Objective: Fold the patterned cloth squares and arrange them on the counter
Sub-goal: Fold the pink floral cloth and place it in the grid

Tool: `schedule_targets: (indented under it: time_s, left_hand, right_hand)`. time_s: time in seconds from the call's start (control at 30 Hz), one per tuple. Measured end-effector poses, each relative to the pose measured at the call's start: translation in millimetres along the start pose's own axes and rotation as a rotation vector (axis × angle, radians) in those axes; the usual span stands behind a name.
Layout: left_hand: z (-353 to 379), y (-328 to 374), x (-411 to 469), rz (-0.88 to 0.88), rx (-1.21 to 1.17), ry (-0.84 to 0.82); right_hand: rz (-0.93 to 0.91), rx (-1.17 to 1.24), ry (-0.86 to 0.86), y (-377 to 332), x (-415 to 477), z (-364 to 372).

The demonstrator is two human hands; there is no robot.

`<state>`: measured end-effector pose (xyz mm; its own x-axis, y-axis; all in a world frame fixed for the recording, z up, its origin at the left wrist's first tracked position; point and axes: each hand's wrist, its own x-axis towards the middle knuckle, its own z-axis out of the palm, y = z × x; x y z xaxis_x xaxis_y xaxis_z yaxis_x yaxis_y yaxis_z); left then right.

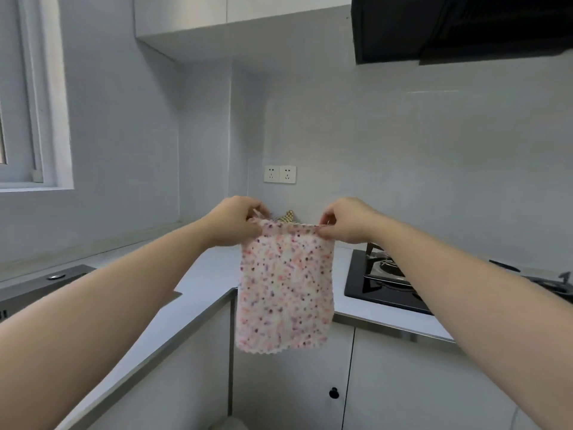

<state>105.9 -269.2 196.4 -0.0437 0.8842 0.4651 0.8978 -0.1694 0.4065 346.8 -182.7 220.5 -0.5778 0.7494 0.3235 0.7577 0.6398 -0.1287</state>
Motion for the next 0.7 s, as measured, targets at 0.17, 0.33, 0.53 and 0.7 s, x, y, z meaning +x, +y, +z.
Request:
schedule_targets:
  time_s: [0.17, 0.33, 0.53, 0.7]
  left_hand:
    - [-15, 8, -12, 0.091, 0.377, -0.034]
    - [-32, 15, -18, 0.099, 0.264, -0.100]
    - [-23, 10, -30, -0.013, -0.004, -0.745]
    - [-18, -4, -28, -0.122, -0.345, -0.742]
  right_hand:
    - [-0.043, -0.073, -0.191, 4, -24, -14]
    - [0.001, -0.081, -0.067, 1, -35, -29]
    - [0.041, 0.073, -0.512, 3, -54, -27]
    - [0.049, 0.349, -0.735, 14, -49, -16]
